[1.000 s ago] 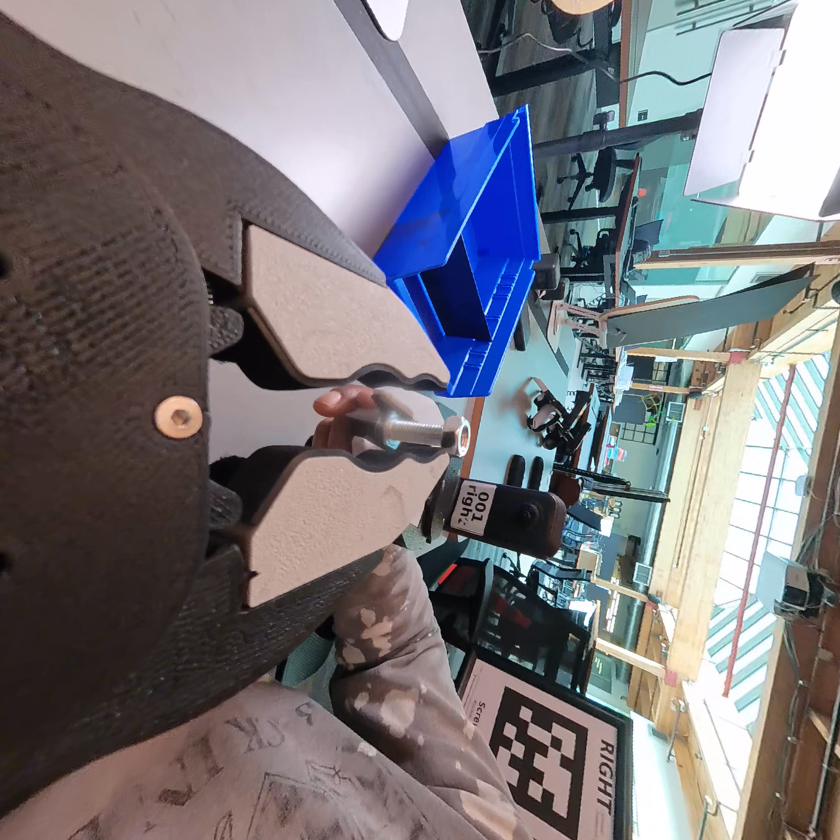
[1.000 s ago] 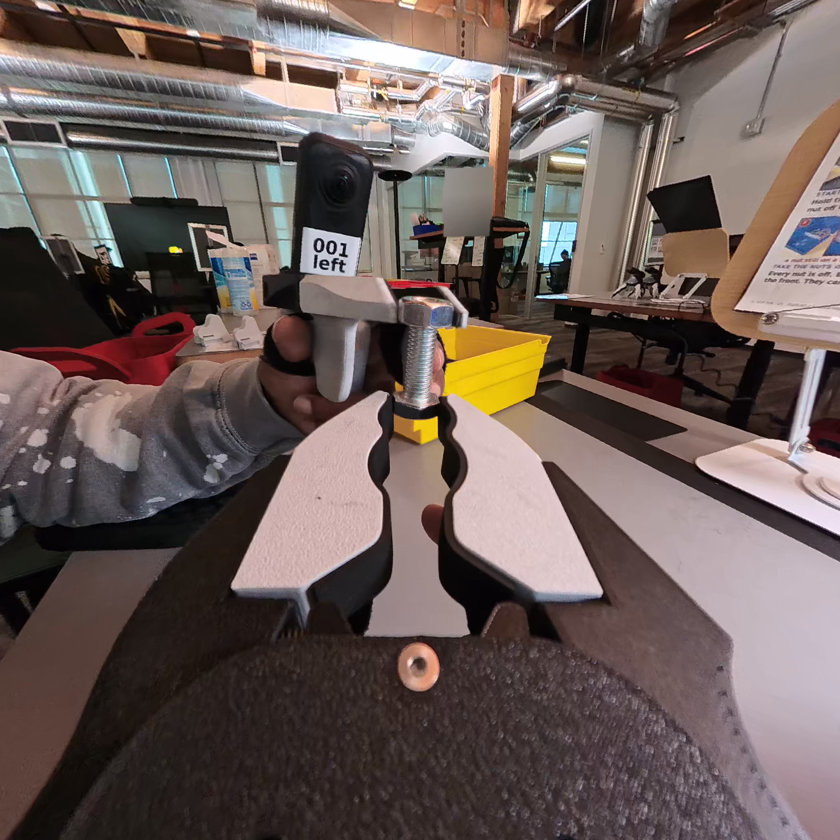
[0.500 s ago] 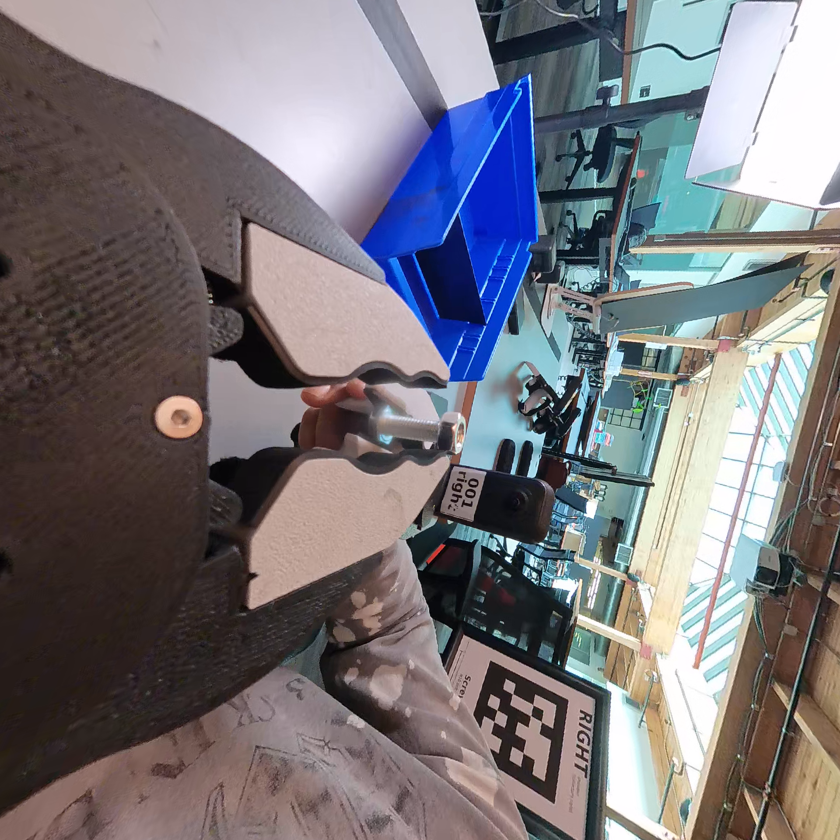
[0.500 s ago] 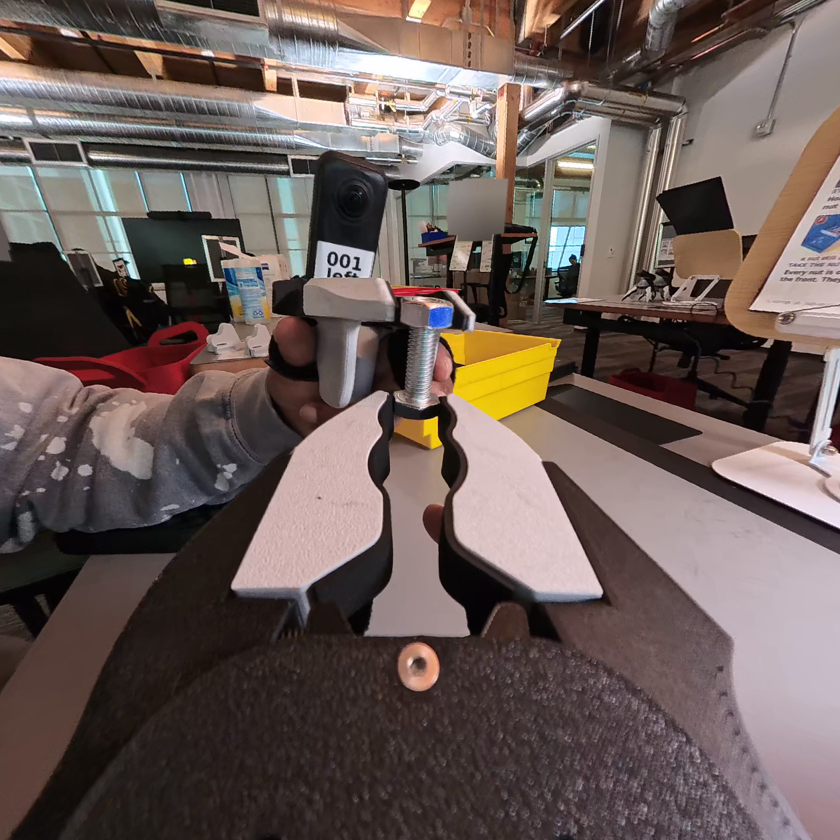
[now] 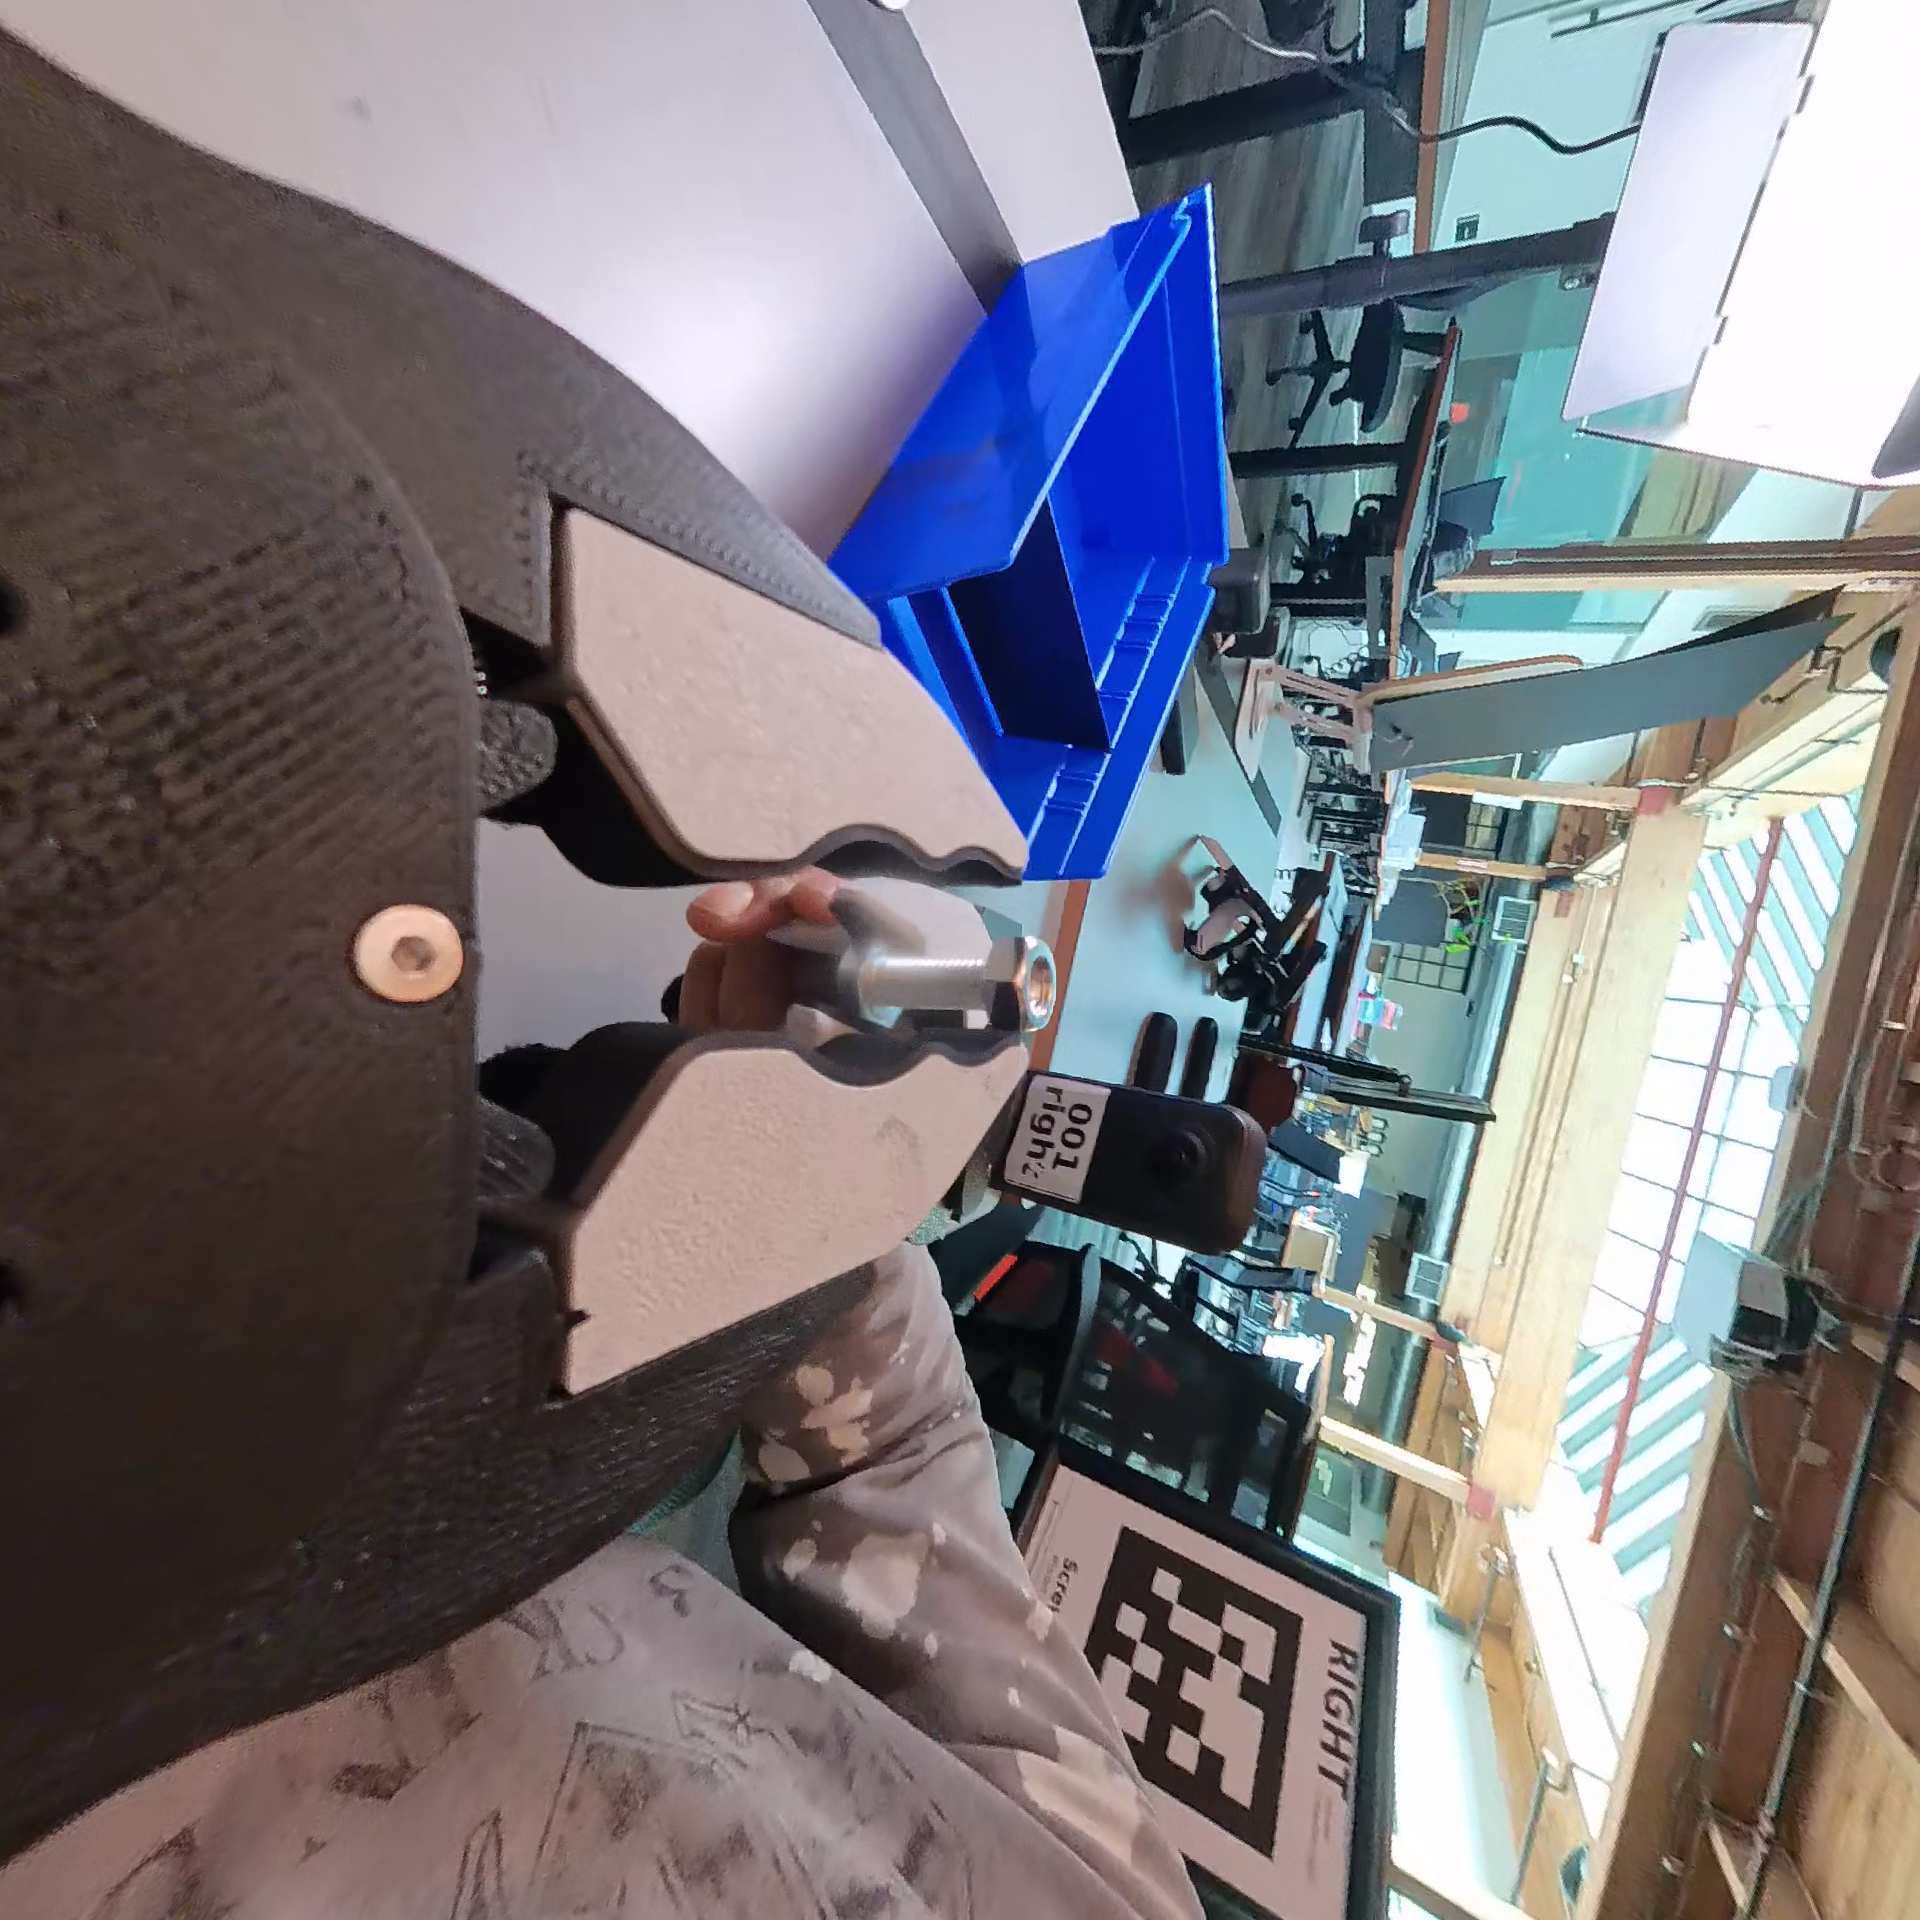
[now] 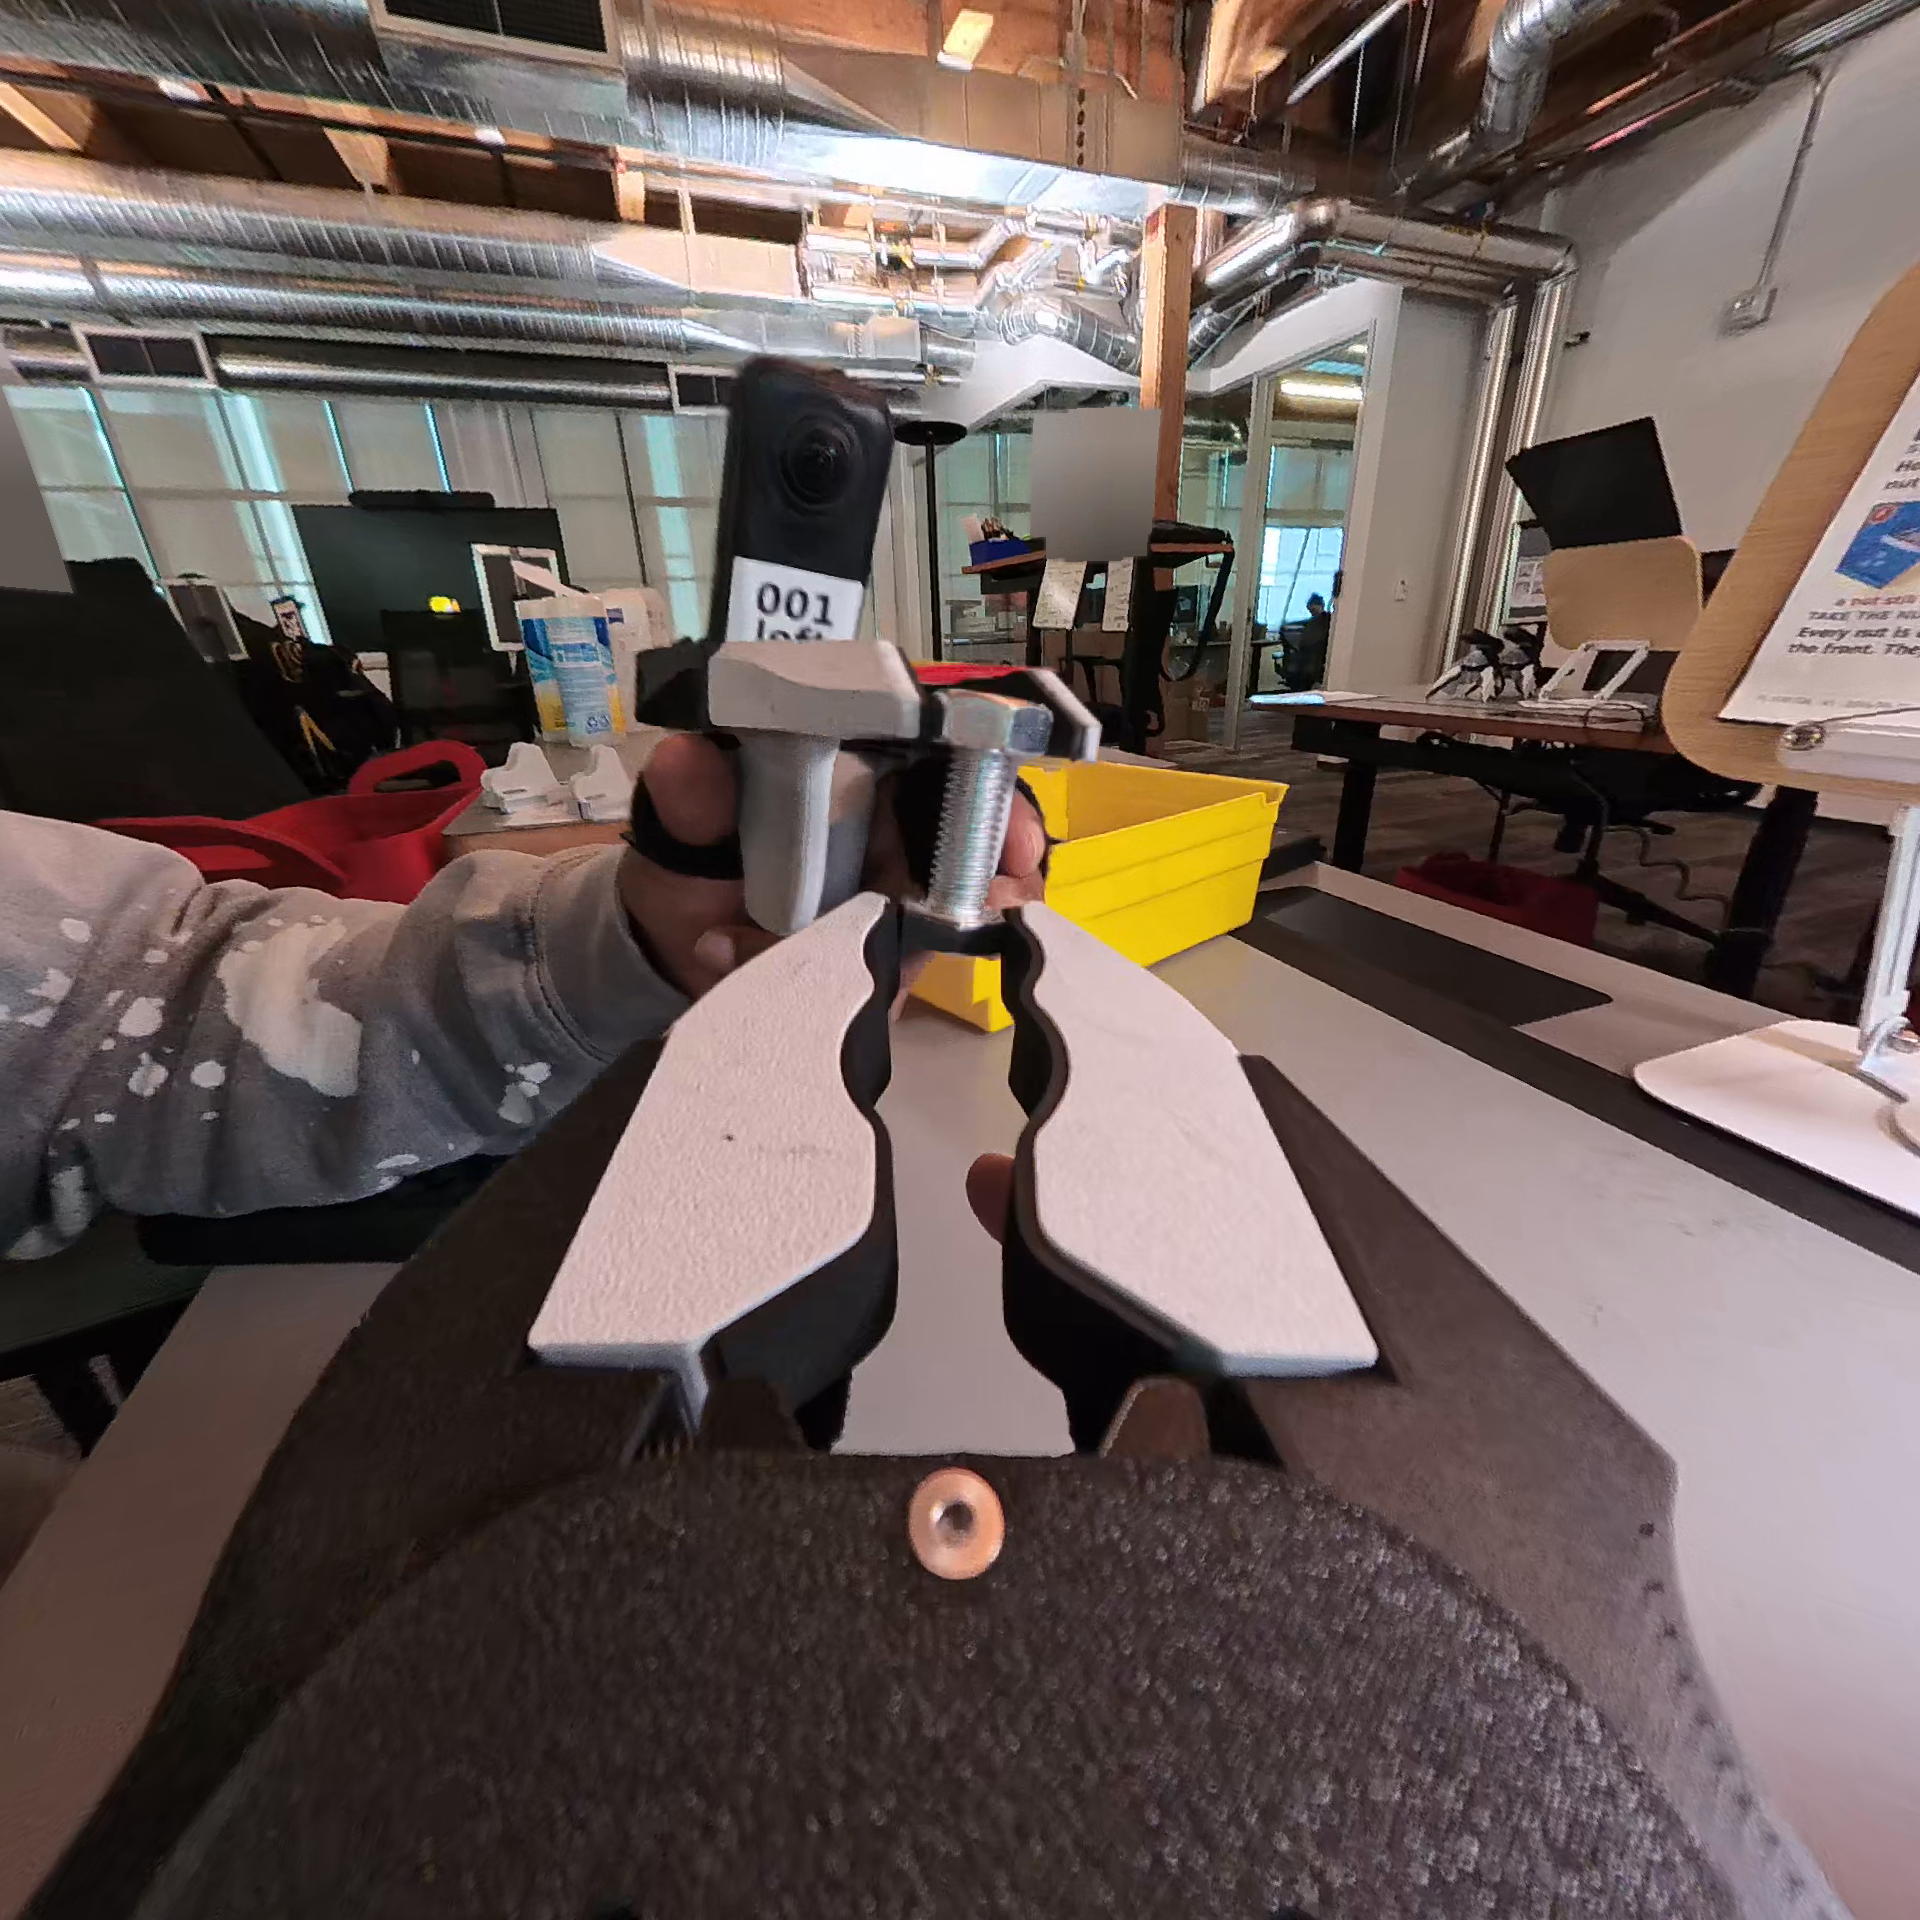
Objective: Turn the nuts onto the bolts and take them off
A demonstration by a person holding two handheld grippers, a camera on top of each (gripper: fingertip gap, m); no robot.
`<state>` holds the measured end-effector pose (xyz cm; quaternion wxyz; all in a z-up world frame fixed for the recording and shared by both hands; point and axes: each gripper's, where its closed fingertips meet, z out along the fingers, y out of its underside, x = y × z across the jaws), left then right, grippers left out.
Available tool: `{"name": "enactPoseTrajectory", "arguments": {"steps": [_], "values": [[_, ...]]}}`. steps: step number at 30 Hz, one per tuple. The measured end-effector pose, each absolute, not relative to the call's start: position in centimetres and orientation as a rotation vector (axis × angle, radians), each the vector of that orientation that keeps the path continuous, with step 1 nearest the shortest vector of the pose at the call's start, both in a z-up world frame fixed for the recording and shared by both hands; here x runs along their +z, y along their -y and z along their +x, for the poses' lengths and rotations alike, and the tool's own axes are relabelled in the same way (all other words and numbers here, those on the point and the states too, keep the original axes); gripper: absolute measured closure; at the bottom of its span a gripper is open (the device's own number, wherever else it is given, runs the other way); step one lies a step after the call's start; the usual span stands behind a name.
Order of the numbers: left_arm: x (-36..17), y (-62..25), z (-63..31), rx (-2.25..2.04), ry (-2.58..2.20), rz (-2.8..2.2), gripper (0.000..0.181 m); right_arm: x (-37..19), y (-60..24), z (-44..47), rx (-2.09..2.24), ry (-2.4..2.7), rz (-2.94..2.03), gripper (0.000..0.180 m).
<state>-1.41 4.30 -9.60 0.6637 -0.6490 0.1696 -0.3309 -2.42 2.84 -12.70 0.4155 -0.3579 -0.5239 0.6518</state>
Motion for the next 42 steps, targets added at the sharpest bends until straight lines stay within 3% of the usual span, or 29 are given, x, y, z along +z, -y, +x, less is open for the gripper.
{"name": "enactPoseTrajectory", "arguments": {"steps": [7,17,22,25,34,38,42], "values": [[-9.7,-4.4,-2.5,-0.760,-0.339,-1.485,0.164,-11.6,-3.4,-1.7,1.691,1.272,-0.856,0.162],[-9.9,-4.2,-2.6,-1.000,-0.267,-1.489,0.153,-11.5,-3.0,-1.5,1.661,1.279,-0.813,0.162],[-10.2,-4.5,-2.4,-0.930,-0.277,-1.506,0.163,-12.4,-2.8,-2.0,1.601,1.328,-0.831,0.162],[-9.7,-4.0,-1.9,-0.865,-0.341,-1.480,0.179,-13.4,-3.2,-2.6,1.559,1.350,-0.892,0.162],[-10.1,-4.7,-3.9,-0.792,-0.262,-1.493,0.163,-12.5,-3.4,-2.1,1.570,1.300,-0.840,0.162],[-10.8,-4.5,-3.2,-1.010,-0.248,-1.487,0.150,-11.8,-3.5,-1.8,1.568,1.263,-0.805,0.162],[-11.3,-4.5,-1.5,-1.123,-0.267,-1.479,0.149,-11.7,-3.2,-1.6,1.543,1.274,-0.770,0.162]]}}
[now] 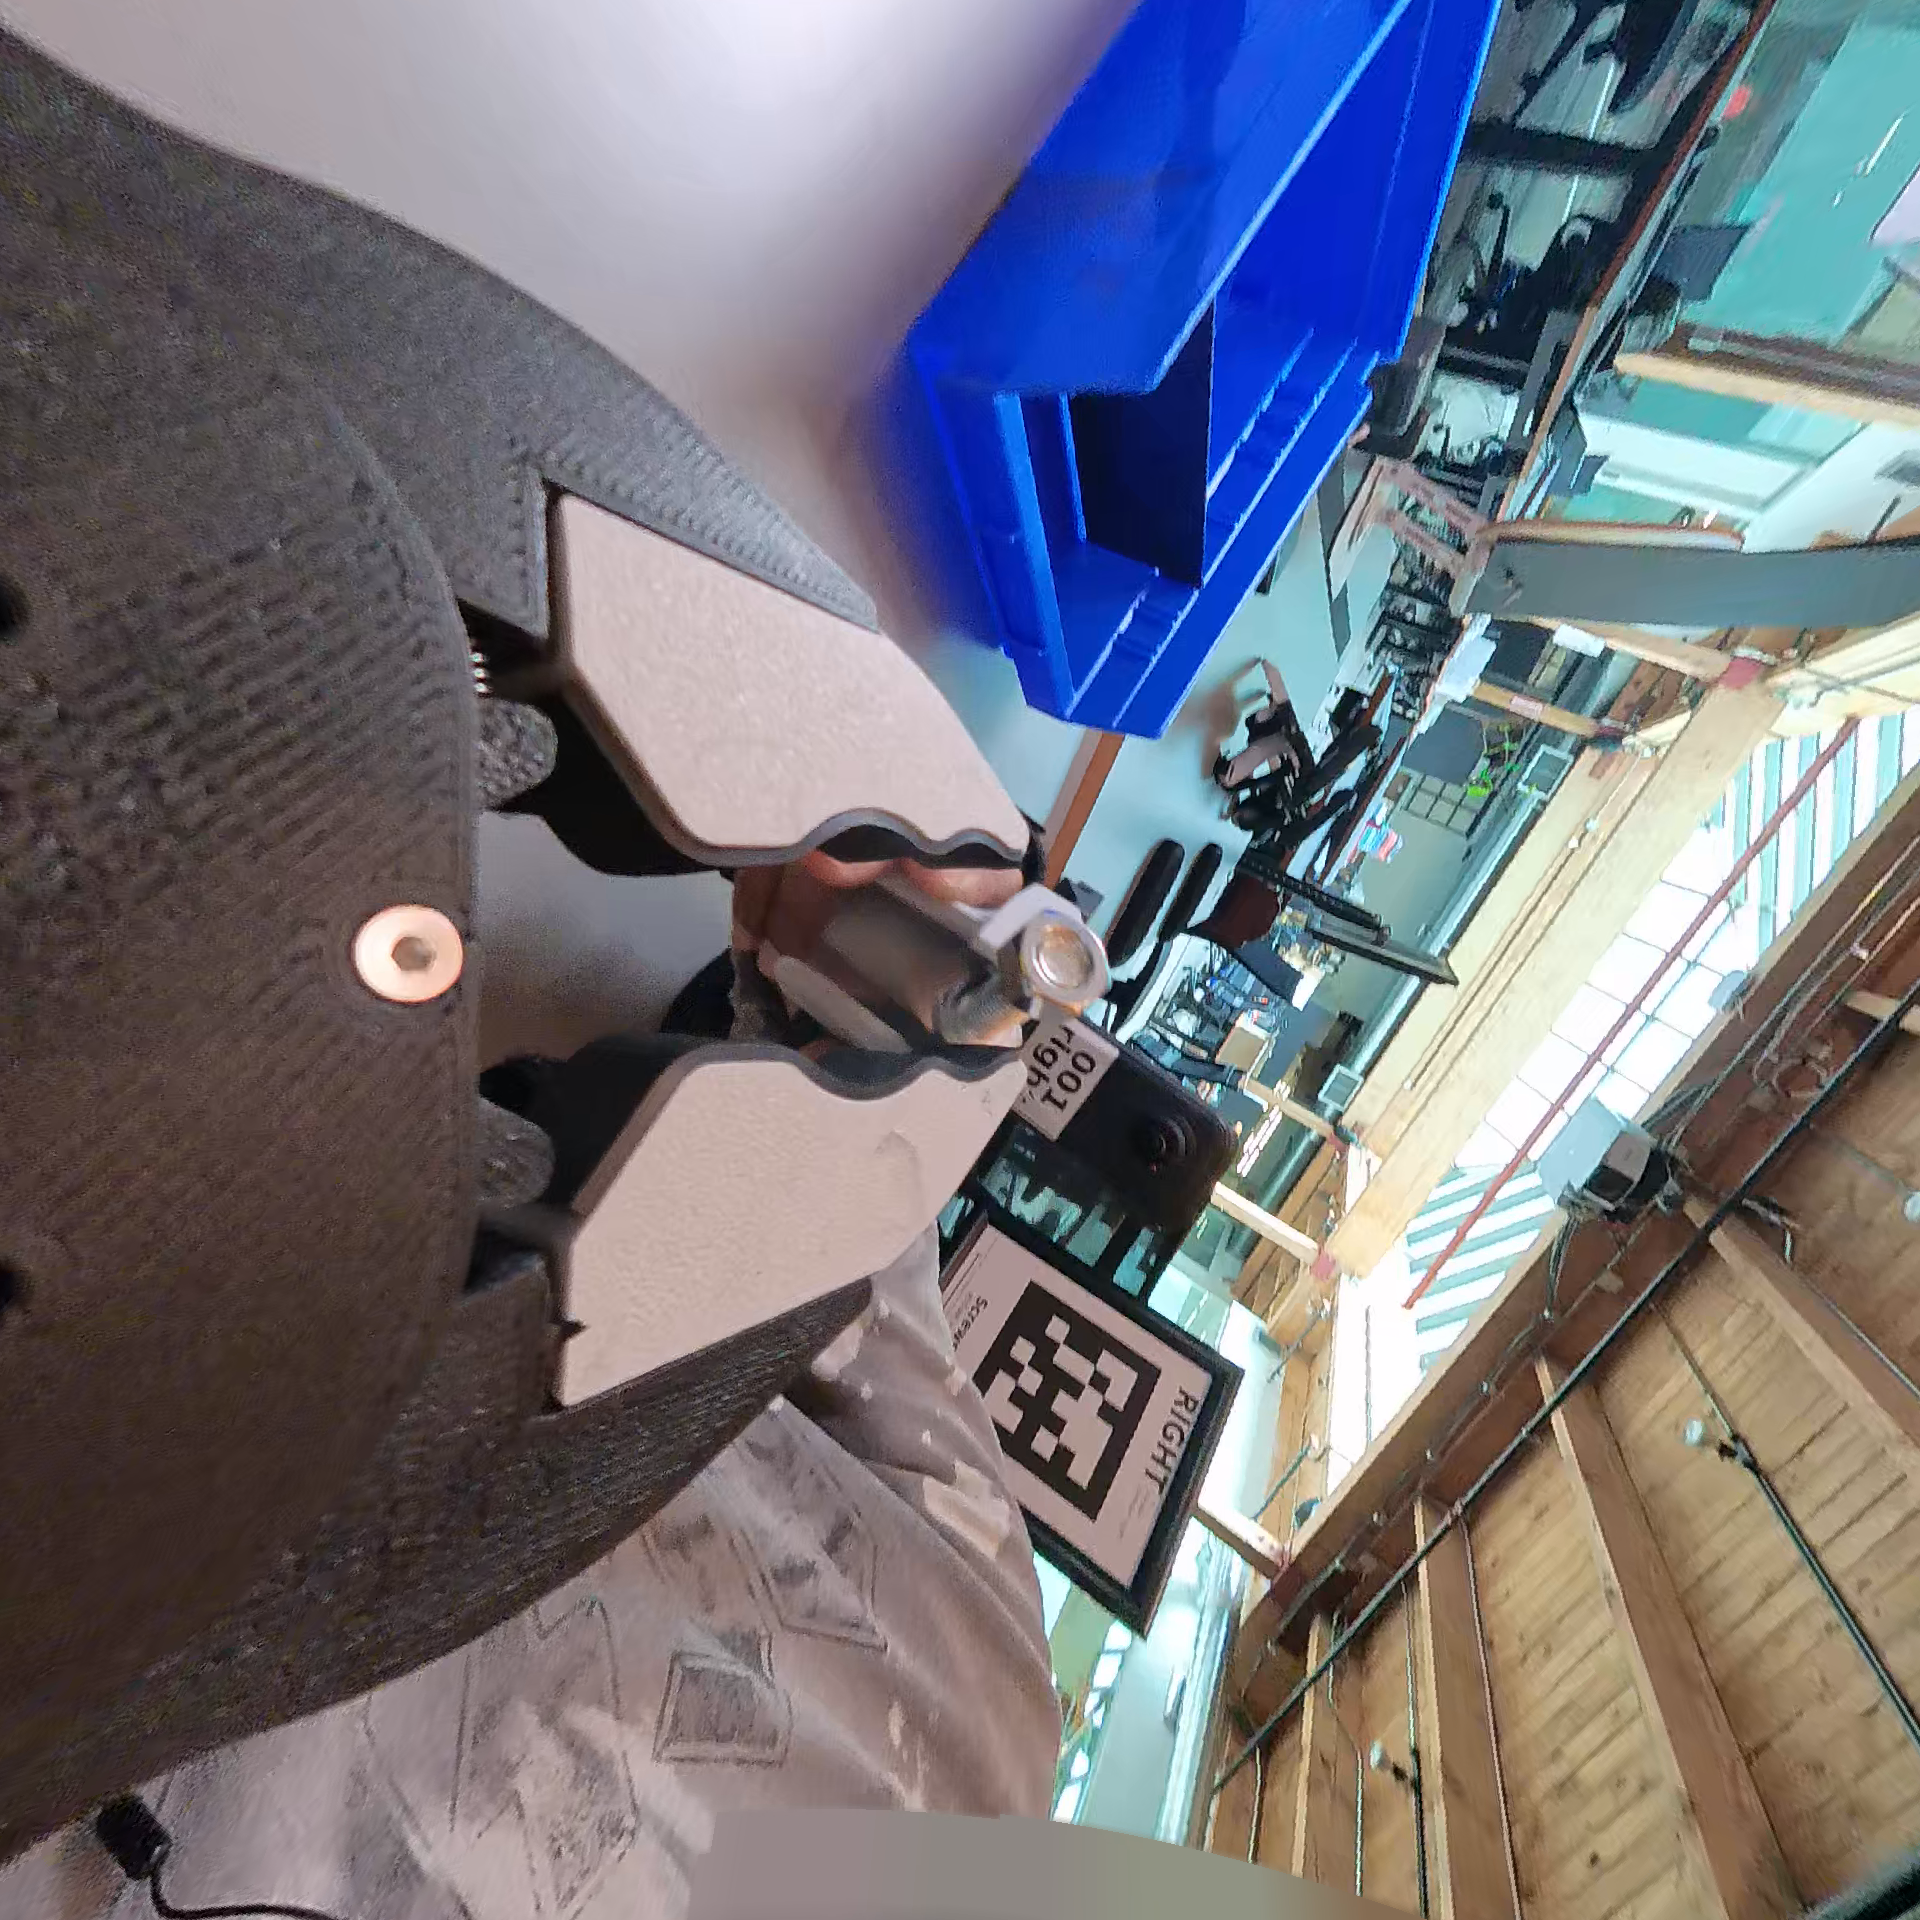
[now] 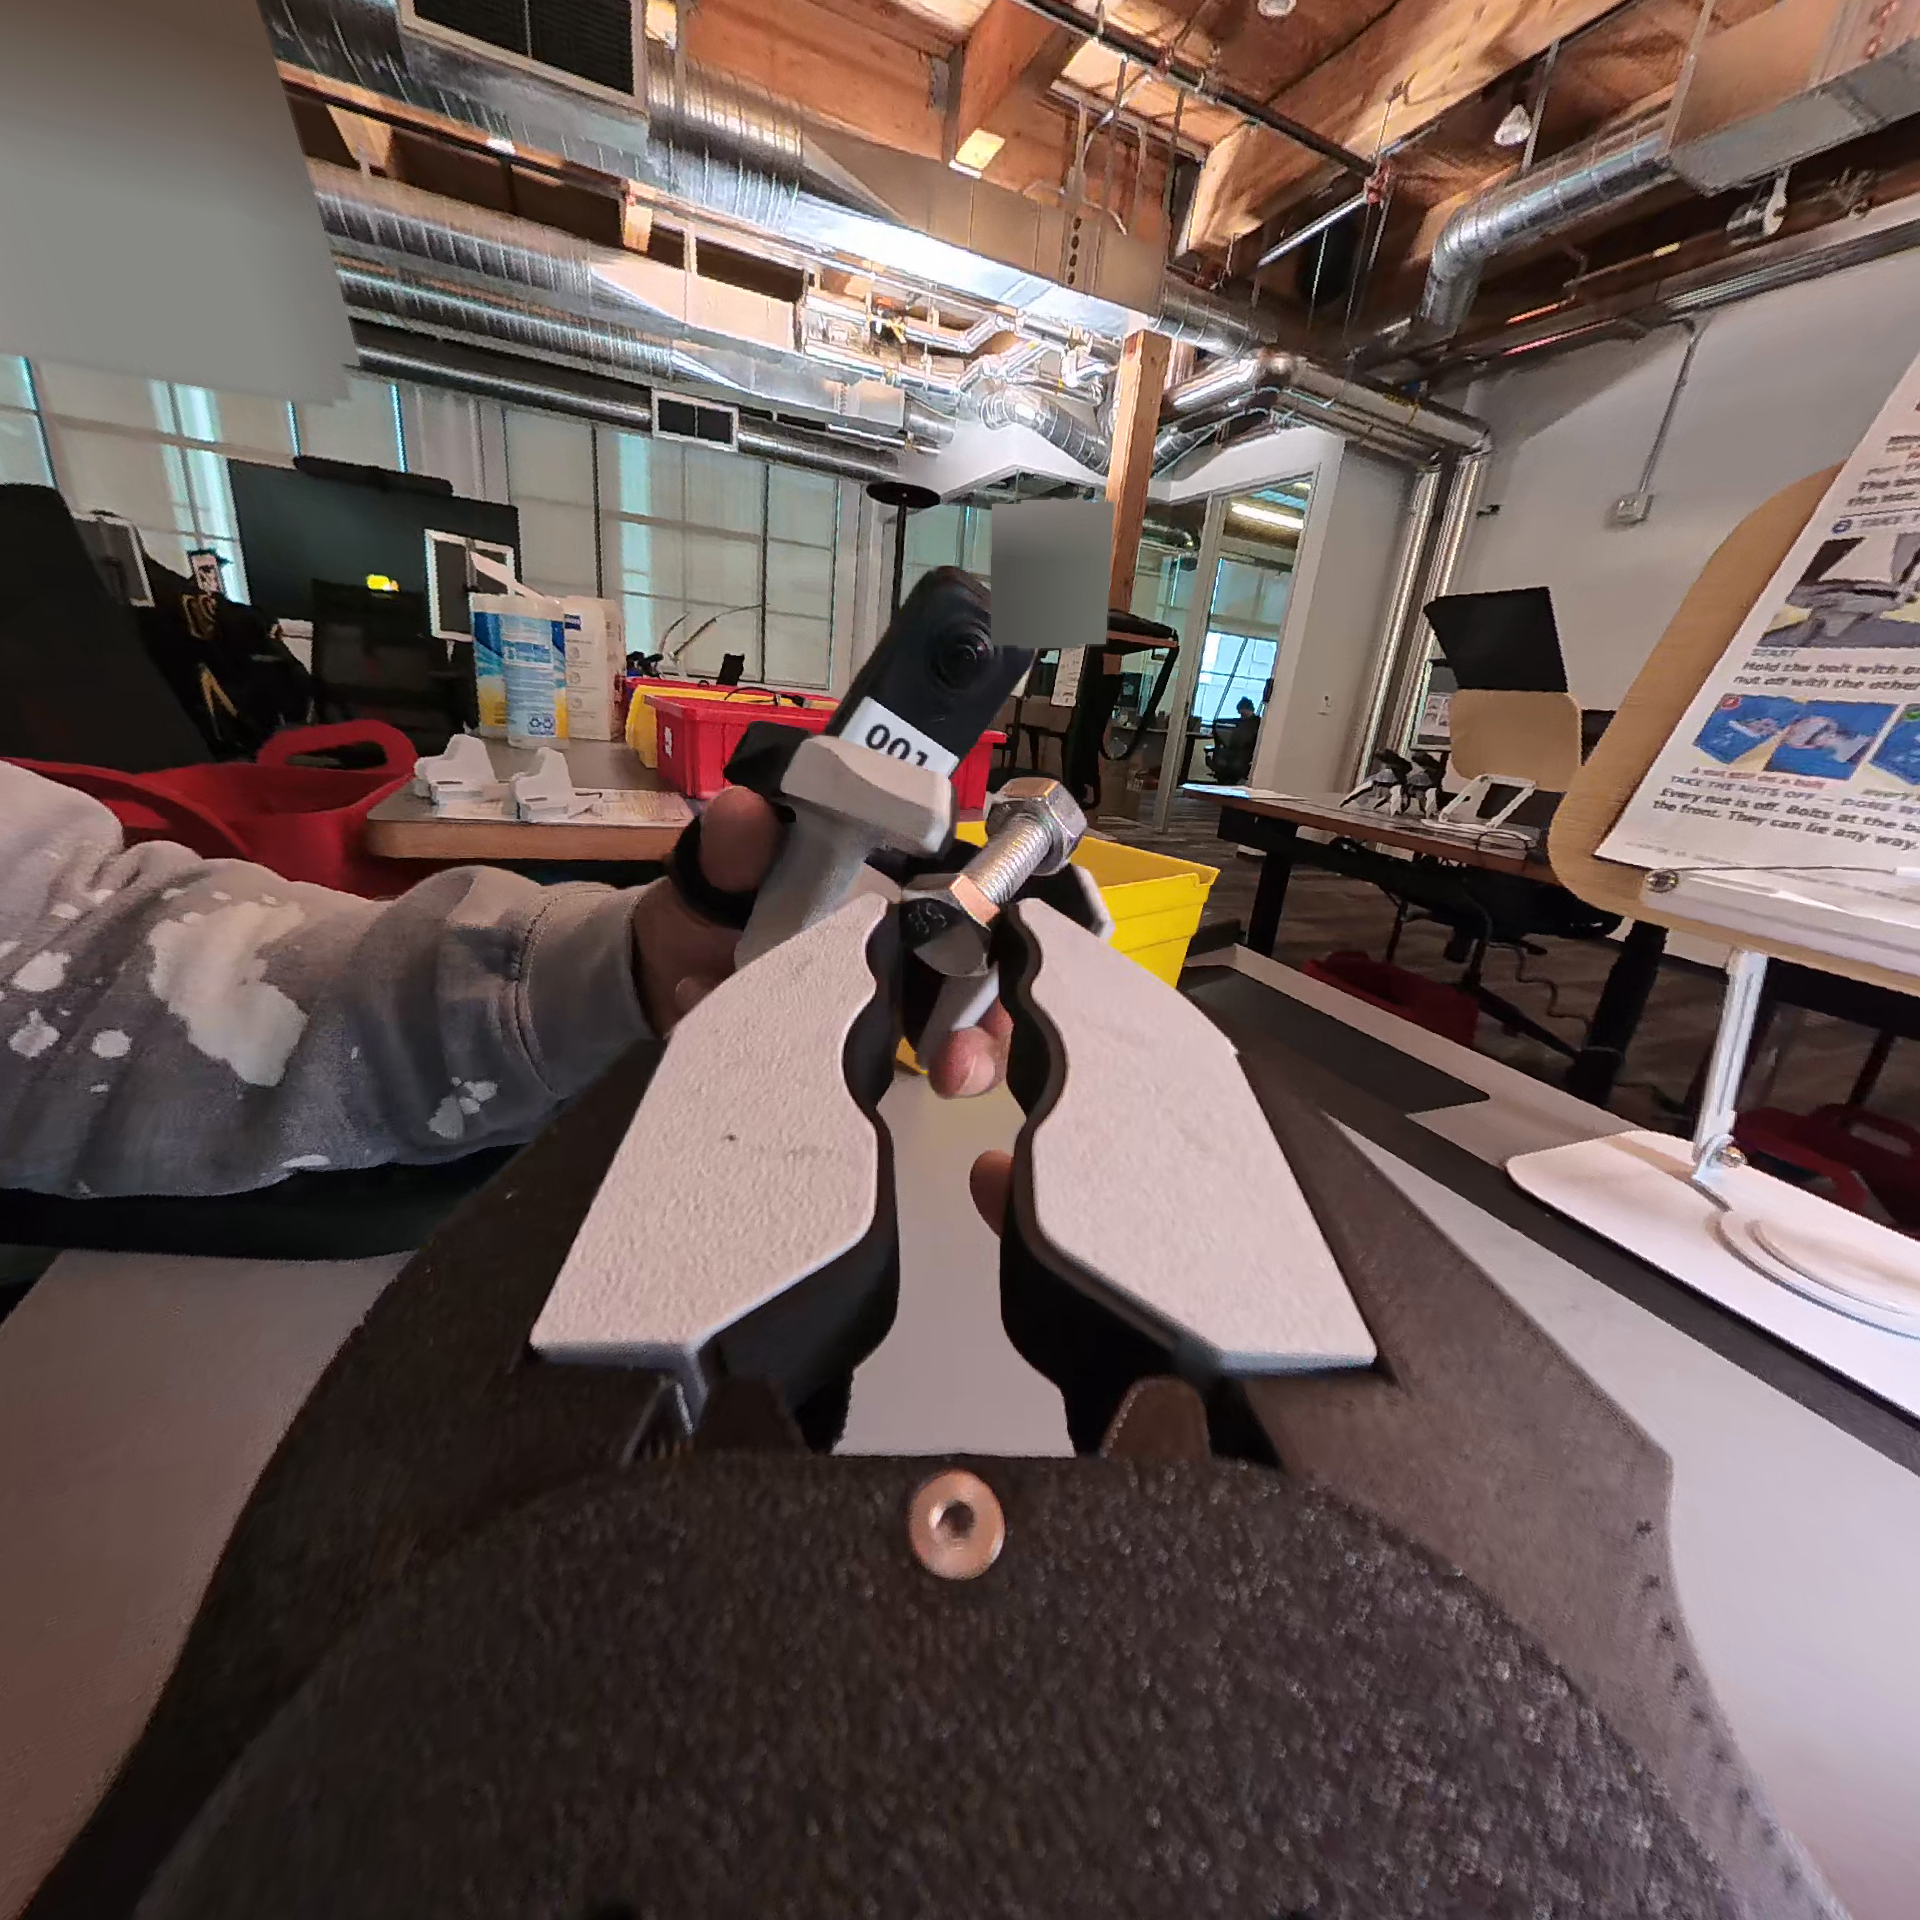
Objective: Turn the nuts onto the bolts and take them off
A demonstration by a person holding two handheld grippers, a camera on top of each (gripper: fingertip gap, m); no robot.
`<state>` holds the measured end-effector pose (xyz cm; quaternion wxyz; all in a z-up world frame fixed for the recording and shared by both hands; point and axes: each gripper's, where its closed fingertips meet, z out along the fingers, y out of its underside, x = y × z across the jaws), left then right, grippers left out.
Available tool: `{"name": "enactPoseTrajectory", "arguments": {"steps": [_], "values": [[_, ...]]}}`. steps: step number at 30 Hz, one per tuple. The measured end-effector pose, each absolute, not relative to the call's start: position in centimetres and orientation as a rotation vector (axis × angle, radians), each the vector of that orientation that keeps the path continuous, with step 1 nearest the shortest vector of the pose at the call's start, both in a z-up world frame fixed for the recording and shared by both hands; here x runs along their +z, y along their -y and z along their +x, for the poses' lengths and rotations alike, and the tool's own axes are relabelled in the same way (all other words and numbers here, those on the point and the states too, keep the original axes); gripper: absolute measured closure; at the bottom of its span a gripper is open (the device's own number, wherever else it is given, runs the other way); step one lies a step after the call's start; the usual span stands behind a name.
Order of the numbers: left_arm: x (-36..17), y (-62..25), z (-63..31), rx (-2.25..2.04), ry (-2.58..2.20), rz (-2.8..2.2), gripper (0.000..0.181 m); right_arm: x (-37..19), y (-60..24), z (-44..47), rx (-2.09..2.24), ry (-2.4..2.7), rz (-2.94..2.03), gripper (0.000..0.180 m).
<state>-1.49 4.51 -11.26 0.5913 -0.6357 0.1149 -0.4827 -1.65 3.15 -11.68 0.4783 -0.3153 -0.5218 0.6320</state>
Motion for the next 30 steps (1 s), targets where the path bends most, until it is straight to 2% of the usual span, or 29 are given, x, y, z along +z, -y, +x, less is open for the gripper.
{"name": "enactPoseTrajectory", "arguments": {"steps": [5,17,25,30], "values": [[-11.1,-4.7,-1.2,-1.049,-0.276,-1.476,0.161,-12.5,-2.8,-2.0,1.510,1.320,-0.775,0.162],[-12.4,-5.8,-1.4,-0.545,-0.413,-1.566,0.161,-15.1,-3.1,-3.4,1.462,1.394,-0.898,0.162],[-12.2,-5.8,-1.5,-0.483,-0.434,-1.500,0.161,-15.4,-3.2,-3.6,1.532,1.405,-0.983,0.161],[-12.1,-5.5,-1.4,-0.490,-0.457,-1.453,0.162,-15.6,-3.1,-3.8,1.580,1.418,-1.047,0.152]]}}
